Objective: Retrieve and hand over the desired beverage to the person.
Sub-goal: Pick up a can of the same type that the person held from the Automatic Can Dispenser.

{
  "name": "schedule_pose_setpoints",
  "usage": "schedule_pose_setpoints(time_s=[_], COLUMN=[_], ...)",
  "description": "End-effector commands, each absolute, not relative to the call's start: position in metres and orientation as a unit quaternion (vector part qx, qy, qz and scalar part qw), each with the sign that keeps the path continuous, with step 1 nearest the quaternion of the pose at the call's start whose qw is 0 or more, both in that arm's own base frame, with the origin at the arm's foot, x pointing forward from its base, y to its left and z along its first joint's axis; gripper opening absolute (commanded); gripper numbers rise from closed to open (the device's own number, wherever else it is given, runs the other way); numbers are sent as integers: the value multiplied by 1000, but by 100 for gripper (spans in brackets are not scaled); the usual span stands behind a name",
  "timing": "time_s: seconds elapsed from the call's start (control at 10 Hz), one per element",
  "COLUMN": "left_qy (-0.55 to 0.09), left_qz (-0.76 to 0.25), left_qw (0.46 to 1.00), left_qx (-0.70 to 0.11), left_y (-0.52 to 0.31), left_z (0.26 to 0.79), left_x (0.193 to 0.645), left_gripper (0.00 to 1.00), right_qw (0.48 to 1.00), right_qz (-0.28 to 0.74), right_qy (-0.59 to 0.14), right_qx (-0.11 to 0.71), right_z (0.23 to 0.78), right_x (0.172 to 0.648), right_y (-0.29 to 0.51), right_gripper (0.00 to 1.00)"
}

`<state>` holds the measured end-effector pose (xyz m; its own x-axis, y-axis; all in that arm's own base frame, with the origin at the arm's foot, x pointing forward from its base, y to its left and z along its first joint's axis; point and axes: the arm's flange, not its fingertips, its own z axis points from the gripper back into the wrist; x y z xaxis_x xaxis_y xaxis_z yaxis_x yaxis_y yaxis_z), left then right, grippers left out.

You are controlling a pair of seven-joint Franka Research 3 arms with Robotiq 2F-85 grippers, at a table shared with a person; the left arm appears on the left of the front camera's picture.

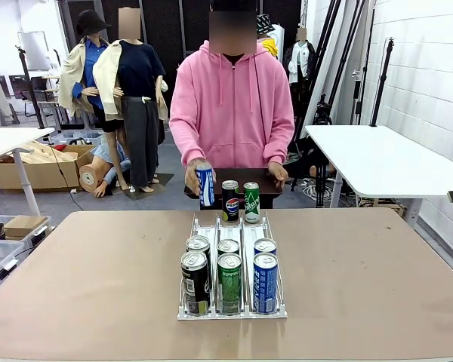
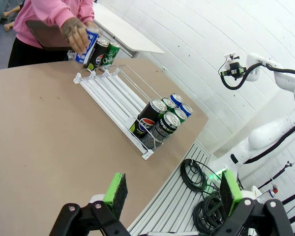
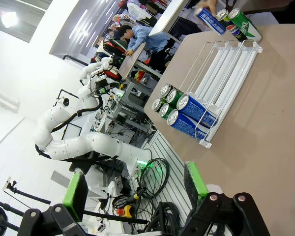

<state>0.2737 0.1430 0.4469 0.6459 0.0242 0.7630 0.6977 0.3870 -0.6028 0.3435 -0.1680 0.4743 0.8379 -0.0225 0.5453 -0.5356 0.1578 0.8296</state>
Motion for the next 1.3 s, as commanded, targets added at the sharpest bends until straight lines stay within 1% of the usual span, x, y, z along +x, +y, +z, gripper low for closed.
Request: schedule_pose_setpoints(time_s=[0.0, 1.2], left_qy=[-361, -361], left_qz=[-225, -225], left_qw=[748, 748], left_qx=[-509, -509], left_y=[143, 143], left_z=[449, 449], left_x=[273, 273], left_gripper=[100, 100], right_qw=[727, 727], right_qz=[177, 177], right_qy=[-223, -223], right_qx=[625, 625], right_z=[474, 474], right_x=[344, 344], right_y=[-168, -168], right_gripper=[100, 100])
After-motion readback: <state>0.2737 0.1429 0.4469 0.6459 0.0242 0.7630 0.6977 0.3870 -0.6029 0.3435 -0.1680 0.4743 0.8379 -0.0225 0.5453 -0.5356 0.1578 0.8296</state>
